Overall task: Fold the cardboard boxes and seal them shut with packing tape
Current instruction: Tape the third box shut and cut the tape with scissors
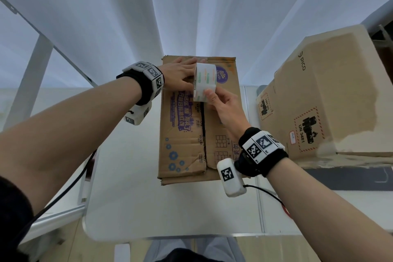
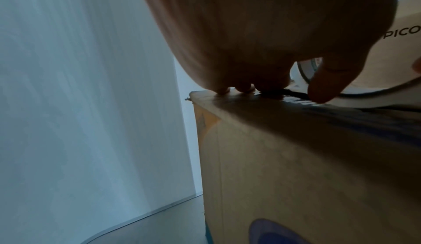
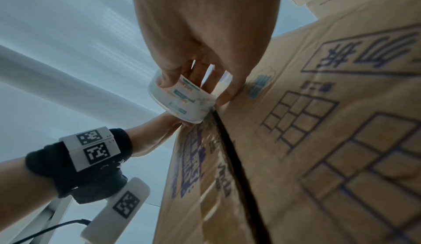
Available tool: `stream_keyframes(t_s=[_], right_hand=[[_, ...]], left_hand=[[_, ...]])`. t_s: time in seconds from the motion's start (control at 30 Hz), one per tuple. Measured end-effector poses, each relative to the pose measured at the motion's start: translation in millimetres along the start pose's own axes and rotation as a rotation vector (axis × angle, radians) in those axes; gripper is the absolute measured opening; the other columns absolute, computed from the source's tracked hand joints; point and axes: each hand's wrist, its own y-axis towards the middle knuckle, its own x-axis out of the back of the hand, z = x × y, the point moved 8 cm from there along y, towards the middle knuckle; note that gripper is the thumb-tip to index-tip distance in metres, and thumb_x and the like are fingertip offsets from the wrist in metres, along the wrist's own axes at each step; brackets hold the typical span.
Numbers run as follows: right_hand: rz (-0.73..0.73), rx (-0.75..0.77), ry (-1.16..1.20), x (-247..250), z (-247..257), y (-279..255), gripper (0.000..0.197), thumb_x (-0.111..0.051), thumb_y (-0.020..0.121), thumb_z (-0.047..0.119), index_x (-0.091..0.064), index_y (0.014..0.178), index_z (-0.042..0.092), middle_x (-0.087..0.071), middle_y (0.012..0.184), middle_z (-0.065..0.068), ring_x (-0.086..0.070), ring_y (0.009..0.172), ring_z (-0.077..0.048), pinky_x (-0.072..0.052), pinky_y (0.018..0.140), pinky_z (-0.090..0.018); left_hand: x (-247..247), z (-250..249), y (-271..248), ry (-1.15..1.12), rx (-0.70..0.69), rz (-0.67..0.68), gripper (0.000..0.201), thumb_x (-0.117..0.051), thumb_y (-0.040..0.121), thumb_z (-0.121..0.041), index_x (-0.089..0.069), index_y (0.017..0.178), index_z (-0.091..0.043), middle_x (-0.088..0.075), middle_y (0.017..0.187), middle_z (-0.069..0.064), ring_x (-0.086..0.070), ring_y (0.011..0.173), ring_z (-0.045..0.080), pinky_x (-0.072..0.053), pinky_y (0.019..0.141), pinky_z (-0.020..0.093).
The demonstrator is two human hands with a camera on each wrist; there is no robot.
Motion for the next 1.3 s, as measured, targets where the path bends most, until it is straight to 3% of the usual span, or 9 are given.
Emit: stream_keyframes(t_s=[0.17,0.37,0.47,0.6,0.73,0.87,0.97,1.17,1.3], right_hand=[[0.022,0.007,0.009,-5,2,-11,0.034,-0.055,0.101,0.028,-0.062,0.131,0.014,-0.070,0.118,0.001,-0.064,0.111,-0.008,-0.053,0.096,-0.029],[0.037,-0.007,0.082,-2,-2,-27,0.019,-0.052,0.102,0.025,-0.064,0.117,0.025,-0.071,0.104,0.010,-0.066,0.093,0.004,-0.052,0.080,-0.018],[0.037,0.004,0.059,-5,2,-28,0.016,-0.052,0.102,0.027,-0.064,0.111,0.029,-0.071,0.096,0.014,-0.066,0.088,0.007,-0.051,0.075,-0.015],[0.034,-0.004,0.043,-6,2,-29,0.015,-0.054,0.101,0.033,-0.066,0.109,0.033,-0.072,0.100,0.013,-0.066,0.096,0.001,-0.054,0.086,-0.022],[0.006,-0.023,0.045,-4,-8,-30,0.028,-0.061,0.096,0.039,-0.068,0.118,0.024,-0.073,0.110,0.004,-0.066,0.105,-0.007,-0.052,0.094,-0.028],[0.028,-0.026,-0.009,-4,-17,-30,0.038,-0.074,0.088,0.038,-0.069,0.122,0.021,-0.074,0.112,0.004,-0.067,0.109,-0.011,-0.053,0.099,-0.040],[0.004,0.014,-0.021,0,-22,-31,0.033,-0.072,0.090,0.024,-0.068,0.122,0.017,-0.073,0.113,0.004,-0.066,0.107,-0.009,-0.053,0.098,-0.035],[-0.057,0.096,-0.086,4,-26,-26,0.032,-0.070,0.092,0.026,-0.067,0.122,0.017,-0.071,0.113,-0.001,-0.067,0.103,-0.011,-0.054,0.090,-0.030],[-0.048,0.101,-0.097,5,-27,-16,0.034,-0.069,0.093,0.027,-0.066,0.125,0.014,-0.069,0.118,-0.005,-0.066,0.108,-0.012,-0.054,0.094,-0.031]], left_hand=[[-4,7,3,0.024,0.039,-0.008,0.085,-0.031,0.087,-0.065,0.001,0.158,-0.030,0.013,0.164,-0.008,0.015,0.151,0.012,0.012,0.120,0.044],[-6,8,4,0.027,0.039,-0.032,0.079,-0.048,0.099,-0.043,0.005,0.157,-0.030,0.013,0.165,-0.009,0.013,0.151,0.012,0.011,0.121,0.046],[-7,6,4,0.054,0.024,-0.031,0.078,-0.046,0.101,-0.046,0.006,0.157,-0.034,0.014,0.164,-0.007,0.015,0.151,0.014,0.009,0.122,0.051],[-5,-1,-3,0.097,-0.031,-0.083,0.070,-0.036,0.101,-0.055,0.003,0.156,-0.037,0.015,0.164,-0.003,0.016,0.151,0.016,0.012,0.119,0.048],[-14,-9,-15,0.049,-0.128,-0.213,0.060,-0.036,0.105,-0.040,-0.014,0.158,-0.025,-0.002,0.166,0.000,0.002,0.152,0.014,0.004,0.122,0.042],[-22,-9,-15,-0.060,-0.079,-0.246,0.060,-0.039,0.105,-0.032,-0.014,0.159,-0.023,-0.008,0.166,-0.001,-0.002,0.152,0.012,-0.002,0.124,0.039],[-22,-7,-14,-0.060,-0.065,-0.249,0.062,-0.039,0.104,-0.032,-0.012,0.159,-0.023,-0.006,0.166,-0.002,-0.001,0.152,0.010,0.002,0.123,0.036],[-28,-7,-12,0.001,-0.004,-0.320,0.064,-0.013,0.098,-0.044,-0.006,0.159,-0.025,-0.002,0.165,-0.008,0.002,0.151,0.003,0.001,0.125,0.037],[-23,-7,-10,0.026,0.010,-0.373,0.068,-0.009,0.095,-0.045,-0.009,0.159,-0.024,-0.008,0.165,-0.008,-0.003,0.151,0.004,-0.003,0.125,0.036]])
